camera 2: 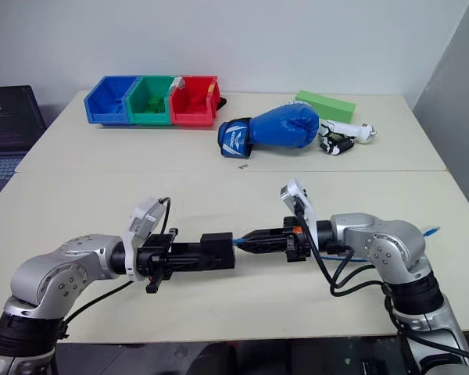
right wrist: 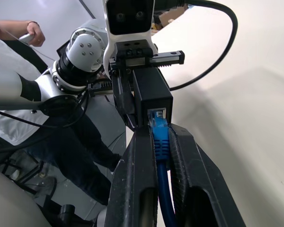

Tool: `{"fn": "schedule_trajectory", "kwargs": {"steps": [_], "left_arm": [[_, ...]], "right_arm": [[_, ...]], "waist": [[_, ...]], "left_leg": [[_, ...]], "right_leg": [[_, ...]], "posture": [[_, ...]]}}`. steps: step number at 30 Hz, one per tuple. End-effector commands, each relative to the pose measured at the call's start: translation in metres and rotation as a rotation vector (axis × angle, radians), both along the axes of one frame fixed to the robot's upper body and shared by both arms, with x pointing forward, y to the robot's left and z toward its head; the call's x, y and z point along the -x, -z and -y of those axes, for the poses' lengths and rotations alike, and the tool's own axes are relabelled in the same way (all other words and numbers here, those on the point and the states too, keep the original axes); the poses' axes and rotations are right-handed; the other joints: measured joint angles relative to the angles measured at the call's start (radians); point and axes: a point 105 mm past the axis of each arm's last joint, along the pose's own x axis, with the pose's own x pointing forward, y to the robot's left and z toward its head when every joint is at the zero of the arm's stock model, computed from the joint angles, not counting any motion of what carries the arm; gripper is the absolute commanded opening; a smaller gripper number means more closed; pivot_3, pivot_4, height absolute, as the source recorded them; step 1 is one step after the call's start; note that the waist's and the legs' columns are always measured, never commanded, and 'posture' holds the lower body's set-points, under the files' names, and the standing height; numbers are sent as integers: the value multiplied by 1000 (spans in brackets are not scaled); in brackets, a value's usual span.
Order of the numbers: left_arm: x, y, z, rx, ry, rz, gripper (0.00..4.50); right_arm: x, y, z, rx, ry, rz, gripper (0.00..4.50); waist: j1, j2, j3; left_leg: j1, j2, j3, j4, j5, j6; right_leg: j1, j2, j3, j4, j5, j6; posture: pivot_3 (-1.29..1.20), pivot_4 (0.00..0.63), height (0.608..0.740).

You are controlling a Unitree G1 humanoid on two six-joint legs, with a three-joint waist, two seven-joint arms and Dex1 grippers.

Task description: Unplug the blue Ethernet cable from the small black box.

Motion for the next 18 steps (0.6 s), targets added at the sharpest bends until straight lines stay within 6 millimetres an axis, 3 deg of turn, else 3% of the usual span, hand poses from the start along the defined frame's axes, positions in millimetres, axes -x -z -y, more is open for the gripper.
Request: {"fn": "schedule_trajectory", "kwargs": {"steps": [1, 7, 12, 18], "left_arm": [[1, -7, 0, -1, 8, 50, 775], [0, -8, -7, -9, -20, 61, 775], [-10, -6, -25, -28, -135, 74, 775], [-18, -1, -35, -68, -220, 90, 775]], "right_arm": [[2, -5, -1, -12, -16, 8, 62], [-11, 7, 12, 25, 68, -21, 62], [-54, 19, 53, 91, 306, 67, 62], [-128, 27, 91, 200, 724, 327, 62]], "waist": [[0, 0, 0], [0, 0, 0], [1, 0, 0], [-2, 0, 0]], "left_leg": [[0, 0, 0, 0, 0, 0], [0, 0, 0, 0, 0, 0], [0, -1, 0, 0, 0, 0], [0, 0, 2, 0, 0, 0]], "right_leg": [[0, 0, 0, 0, 0, 0], [0, 0, 0, 0, 0, 0], [0, 0, 0, 0, 0, 0], [0, 0, 0, 0, 0, 0]], "posture": [[0, 150, 740], [0, 150, 740], [0, 150, 740], [0, 150, 740]]}}
